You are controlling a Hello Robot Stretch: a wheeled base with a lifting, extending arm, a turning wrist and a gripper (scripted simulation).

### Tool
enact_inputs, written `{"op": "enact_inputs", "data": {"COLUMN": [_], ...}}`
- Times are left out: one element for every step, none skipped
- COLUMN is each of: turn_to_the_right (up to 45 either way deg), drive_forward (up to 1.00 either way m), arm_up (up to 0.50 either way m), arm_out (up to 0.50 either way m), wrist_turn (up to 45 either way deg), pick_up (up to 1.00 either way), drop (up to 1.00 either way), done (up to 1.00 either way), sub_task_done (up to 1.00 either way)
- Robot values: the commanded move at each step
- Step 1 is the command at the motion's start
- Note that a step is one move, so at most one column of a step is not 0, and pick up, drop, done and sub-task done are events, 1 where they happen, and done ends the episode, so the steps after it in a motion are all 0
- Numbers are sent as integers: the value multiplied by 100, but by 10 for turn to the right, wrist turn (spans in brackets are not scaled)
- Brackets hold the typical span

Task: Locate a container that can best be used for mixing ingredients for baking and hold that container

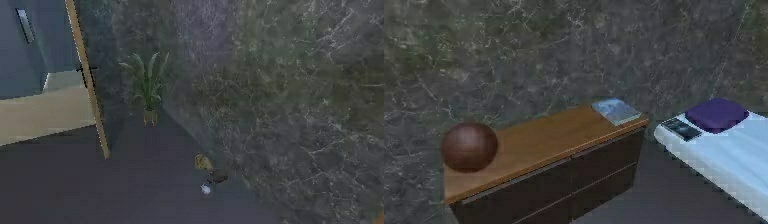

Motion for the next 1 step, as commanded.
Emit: {"op": "enact_inputs", "data": {"turn_to_the_right": [-450], "drive_forward": [0], "arm_up": [0], "arm_out": [0], "wrist_turn": [0], "pick_up": [0], "drop": [0], "done": [0], "sub_task_done": [0]}}
